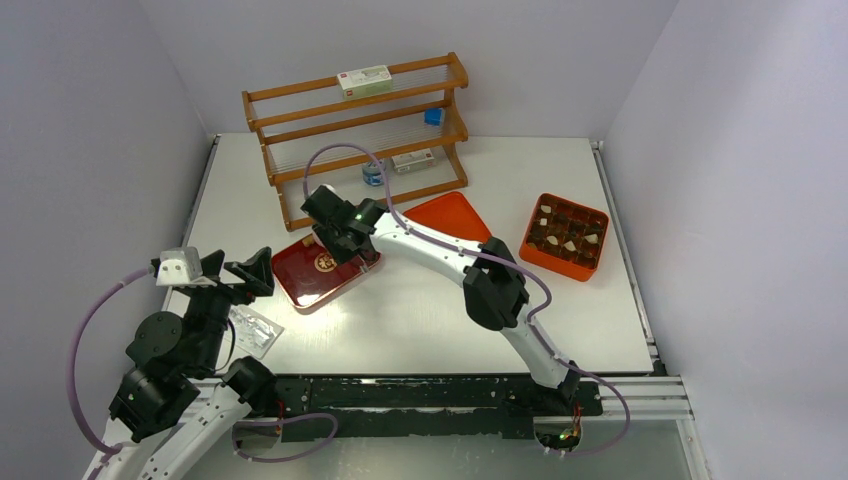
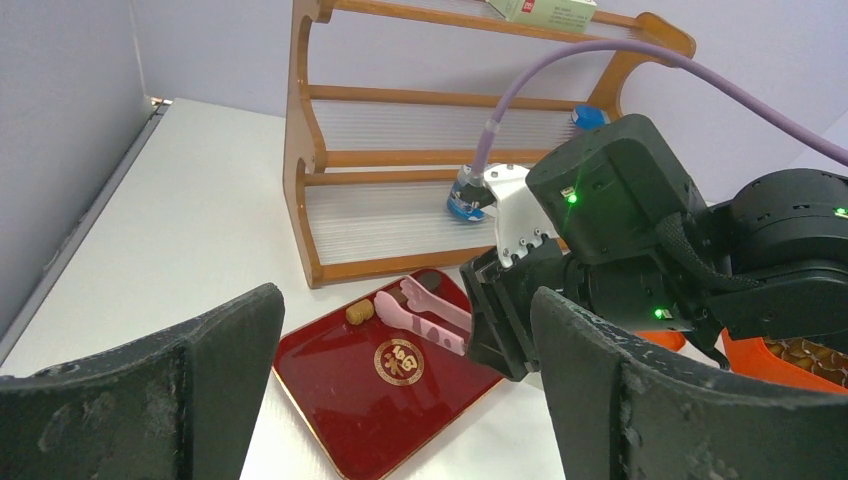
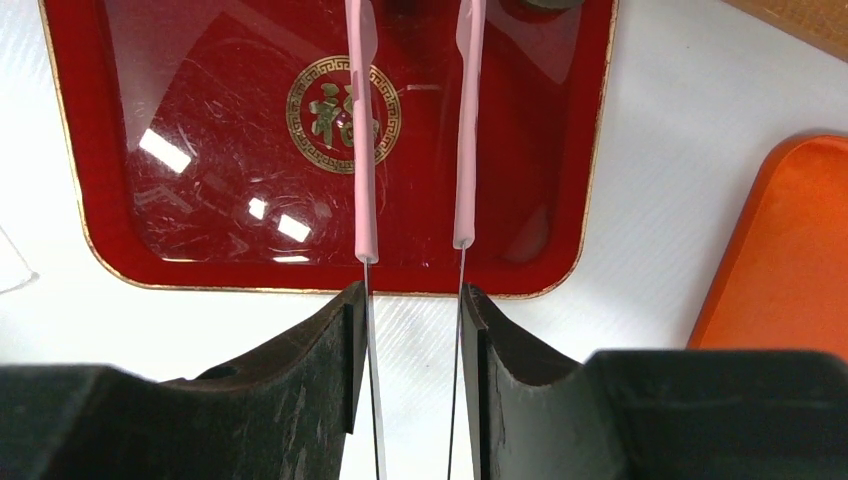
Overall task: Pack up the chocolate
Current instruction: Pick up the fake chocolate from the plate, then place the fake chocolate in the packing bottle.
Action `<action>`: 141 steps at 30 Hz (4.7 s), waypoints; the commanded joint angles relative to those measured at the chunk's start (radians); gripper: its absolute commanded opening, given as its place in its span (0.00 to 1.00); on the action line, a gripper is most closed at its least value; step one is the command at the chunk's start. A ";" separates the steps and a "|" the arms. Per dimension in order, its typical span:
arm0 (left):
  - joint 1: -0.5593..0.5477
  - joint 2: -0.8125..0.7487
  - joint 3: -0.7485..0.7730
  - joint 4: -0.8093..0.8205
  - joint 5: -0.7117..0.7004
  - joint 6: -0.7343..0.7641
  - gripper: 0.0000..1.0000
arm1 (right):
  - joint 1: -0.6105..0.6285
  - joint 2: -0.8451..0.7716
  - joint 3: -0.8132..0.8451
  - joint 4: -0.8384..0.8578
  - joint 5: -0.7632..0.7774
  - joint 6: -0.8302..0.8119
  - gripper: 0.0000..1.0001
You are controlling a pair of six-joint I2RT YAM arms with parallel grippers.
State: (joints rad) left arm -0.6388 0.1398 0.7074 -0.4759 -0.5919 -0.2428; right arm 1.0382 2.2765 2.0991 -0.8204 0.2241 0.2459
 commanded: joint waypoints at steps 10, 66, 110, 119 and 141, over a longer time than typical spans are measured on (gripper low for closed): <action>-0.002 -0.006 0.004 0.008 -0.015 0.002 0.98 | 0.006 0.043 0.053 -0.008 0.002 -0.010 0.42; -0.002 0.027 0.000 0.020 0.023 0.017 0.98 | -0.157 -0.627 -0.535 -0.152 0.104 0.497 0.29; -0.002 0.021 -0.006 0.029 0.065 0.031 0.98 | -1.018 -1.022 -0.897 -0.312 -0.042 0.284 0.32; -0.002 -0.010 -0.006 0.025 0.069 0.030 0.98 | -1.176 -1.048 -0.939 -0.318 0.011 0.233 0.35; -0.002 -0.022 -0.009 0.032 0.067 0.034 0.98 | -1.204 -1.069 -0.961 -0.329 0.005 0.257 0.43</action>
State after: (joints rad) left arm -0.6388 0.1310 0.7074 -0.4740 -0.5343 -0.2234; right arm -0.1558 1.2297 1.1309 -1.1332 0.2169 0.4965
